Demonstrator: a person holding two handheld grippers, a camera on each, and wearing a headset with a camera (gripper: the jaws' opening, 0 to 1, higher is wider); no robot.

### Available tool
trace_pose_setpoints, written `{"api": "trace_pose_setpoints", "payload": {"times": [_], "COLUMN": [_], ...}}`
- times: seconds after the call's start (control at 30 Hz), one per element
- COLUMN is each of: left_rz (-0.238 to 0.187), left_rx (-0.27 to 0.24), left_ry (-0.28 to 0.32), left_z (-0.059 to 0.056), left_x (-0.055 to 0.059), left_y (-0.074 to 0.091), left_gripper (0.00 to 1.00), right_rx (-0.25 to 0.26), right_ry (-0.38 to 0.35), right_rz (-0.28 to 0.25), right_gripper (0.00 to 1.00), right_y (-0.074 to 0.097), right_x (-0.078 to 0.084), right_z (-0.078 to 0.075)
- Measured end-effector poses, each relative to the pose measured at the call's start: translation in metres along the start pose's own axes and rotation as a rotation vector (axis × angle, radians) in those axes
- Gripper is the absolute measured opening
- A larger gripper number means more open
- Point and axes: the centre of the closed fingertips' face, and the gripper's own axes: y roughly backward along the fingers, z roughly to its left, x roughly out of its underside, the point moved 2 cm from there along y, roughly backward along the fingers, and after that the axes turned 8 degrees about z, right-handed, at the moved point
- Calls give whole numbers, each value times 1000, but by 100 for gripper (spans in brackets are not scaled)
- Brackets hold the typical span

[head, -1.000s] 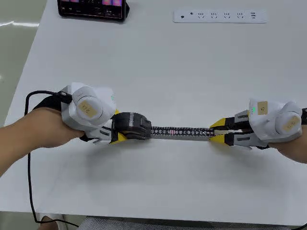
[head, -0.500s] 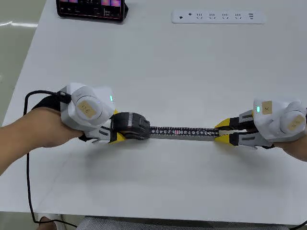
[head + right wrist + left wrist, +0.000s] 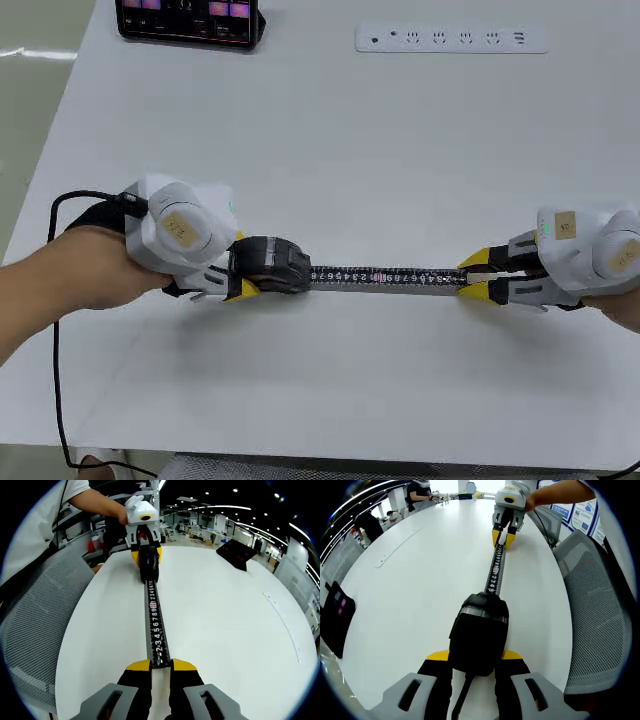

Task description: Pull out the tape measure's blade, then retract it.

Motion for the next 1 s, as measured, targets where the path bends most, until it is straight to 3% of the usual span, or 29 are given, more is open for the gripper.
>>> {"api": "trace_pose_setpoints", "payload": {"times": [1.0], "left_rz": [-2], "left_rx": [-3], "left_ry": [5], "left_z": [-1], "left_x": [-1], "left_y": [0], "left_gripper": [28], "right_rx": [5], "right_ry": [1], "right_rz": [83], "right_gripper": [8], "right_y": [19], "right_x": [33], "right_z": [-3]}}
